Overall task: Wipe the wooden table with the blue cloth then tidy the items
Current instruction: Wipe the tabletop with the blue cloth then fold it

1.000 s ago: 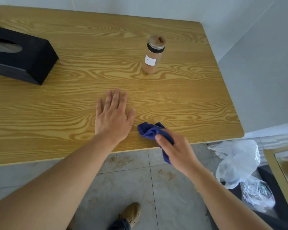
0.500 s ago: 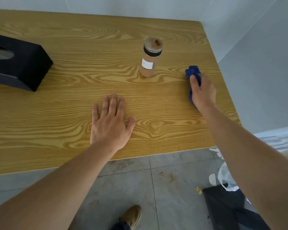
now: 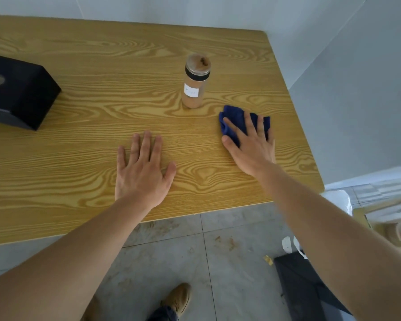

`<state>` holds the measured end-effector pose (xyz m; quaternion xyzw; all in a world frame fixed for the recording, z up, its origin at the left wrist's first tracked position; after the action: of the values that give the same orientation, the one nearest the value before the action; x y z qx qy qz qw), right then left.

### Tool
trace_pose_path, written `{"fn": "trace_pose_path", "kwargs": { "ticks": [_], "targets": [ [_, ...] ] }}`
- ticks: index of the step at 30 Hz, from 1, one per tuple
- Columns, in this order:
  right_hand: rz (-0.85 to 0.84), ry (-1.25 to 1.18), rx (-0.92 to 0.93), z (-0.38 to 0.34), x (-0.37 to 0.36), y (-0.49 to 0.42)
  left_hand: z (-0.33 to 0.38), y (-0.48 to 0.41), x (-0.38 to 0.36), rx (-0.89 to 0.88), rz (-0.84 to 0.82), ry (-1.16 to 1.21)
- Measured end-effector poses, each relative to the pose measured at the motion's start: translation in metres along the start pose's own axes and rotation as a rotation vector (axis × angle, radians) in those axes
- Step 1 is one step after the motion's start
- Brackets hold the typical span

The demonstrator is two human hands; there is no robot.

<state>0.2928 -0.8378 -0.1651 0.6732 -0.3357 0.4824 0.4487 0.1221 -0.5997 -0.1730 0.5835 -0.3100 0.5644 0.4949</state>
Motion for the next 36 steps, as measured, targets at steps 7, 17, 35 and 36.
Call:
{"fn": "trace_pose_path", "kwargs": {
  "ticks": [7, 17, 35, 36],
  "targets": [
    [0.005, 0.019, 0.144, -0.023, -0.025, 0.078, 0.001, 0.000, 0.002, 0.011, -0.044, -0.006],
    [0.137, -0.309, 0.190, -0.046, -0.029, 0.167, 0.006, 0.099, 0.018, -0.217, -0.102, 0.453],
    [-0.105, -0.207, 0.733, -0.386, 0.053, 0.297, -0.155, 0.235, 0.121, 0.394, -0.380, 2.457],
    [-0.108, -0.249, 0.738, -0.401, 0.060, 0.299, -0.174, 0.240, 0.127, 0.383, -0.368, 2.464]
  ]
}}
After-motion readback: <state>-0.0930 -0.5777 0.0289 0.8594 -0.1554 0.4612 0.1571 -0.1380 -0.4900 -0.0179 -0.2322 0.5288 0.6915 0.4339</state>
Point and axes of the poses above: each hand's wrist, its own y-axis away from the middle knuckle, its own x-axis out of the back of the hand, z = x × y, the point moved 7 cm from there along -y, towards the middle knuckle, and after that the axes turned 6 degrees about -z, right-handed, at the moved point
